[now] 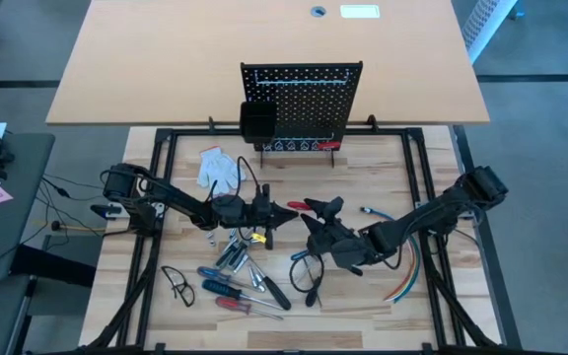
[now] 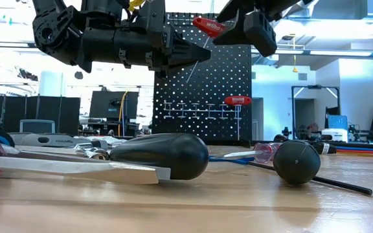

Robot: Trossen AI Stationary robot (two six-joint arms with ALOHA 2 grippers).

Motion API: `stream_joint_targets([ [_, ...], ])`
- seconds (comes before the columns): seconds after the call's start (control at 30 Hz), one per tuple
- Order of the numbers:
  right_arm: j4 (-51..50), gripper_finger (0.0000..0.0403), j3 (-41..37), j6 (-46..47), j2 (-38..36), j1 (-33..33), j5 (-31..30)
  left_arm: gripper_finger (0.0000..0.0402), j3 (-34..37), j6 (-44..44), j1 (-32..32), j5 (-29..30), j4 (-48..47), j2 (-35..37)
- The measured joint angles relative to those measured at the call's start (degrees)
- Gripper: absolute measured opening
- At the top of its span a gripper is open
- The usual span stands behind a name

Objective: Hang tools onto peg board
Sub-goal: Hang the red allen wrench on the pegboard

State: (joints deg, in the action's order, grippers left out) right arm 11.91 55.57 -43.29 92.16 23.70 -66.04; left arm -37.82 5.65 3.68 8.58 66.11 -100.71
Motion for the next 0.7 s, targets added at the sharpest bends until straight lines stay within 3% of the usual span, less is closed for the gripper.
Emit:
stream_joint_targets([
  [0.2,0.1,0.0241,0.0,0.4,0.0,-0.6,0.0,0.0000,0.0,0.0,0.0,0.0,-0.4,0.0],
  [0.53,-0.2,0.0106,0.0,0.5,0.0,-0.7,0.3,0.0000,0.0,0.1,0.0,-0.1,-0.9,0.0],
  [0.7,-1.4,0.0069,0.0,1.0,0.0,-0.4,-0.4,0.0008,0.0,-1.0,-0.1,0.1,-1.9,-0.1],
])
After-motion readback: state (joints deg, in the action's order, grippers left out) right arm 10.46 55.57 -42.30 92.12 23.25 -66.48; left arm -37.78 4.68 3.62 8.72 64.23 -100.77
